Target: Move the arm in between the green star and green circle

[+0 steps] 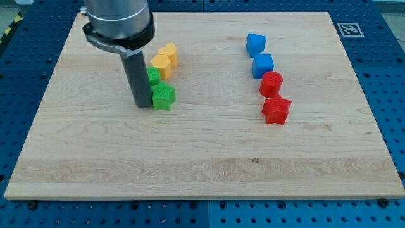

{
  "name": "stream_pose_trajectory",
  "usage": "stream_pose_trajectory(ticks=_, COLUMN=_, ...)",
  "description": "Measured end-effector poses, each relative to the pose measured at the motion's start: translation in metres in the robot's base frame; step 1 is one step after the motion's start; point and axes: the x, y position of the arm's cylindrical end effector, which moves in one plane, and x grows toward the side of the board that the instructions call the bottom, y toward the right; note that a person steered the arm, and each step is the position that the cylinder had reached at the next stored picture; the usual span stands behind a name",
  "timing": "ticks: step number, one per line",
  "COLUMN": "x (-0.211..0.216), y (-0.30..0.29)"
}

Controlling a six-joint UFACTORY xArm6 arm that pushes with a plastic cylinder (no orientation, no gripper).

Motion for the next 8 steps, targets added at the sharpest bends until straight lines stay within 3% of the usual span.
stream_pose_trajectory(ticks=1, x=0.0, y=0.007)
stream_pose_trajectory(ticks=3, x=-0.016, y=-0.06)
stream_pose_trajectory(ticks=4, x=-0.023, y=-0.059)
stream_pose_trajectory(ticks=8, x=-0.023, y=0.039)
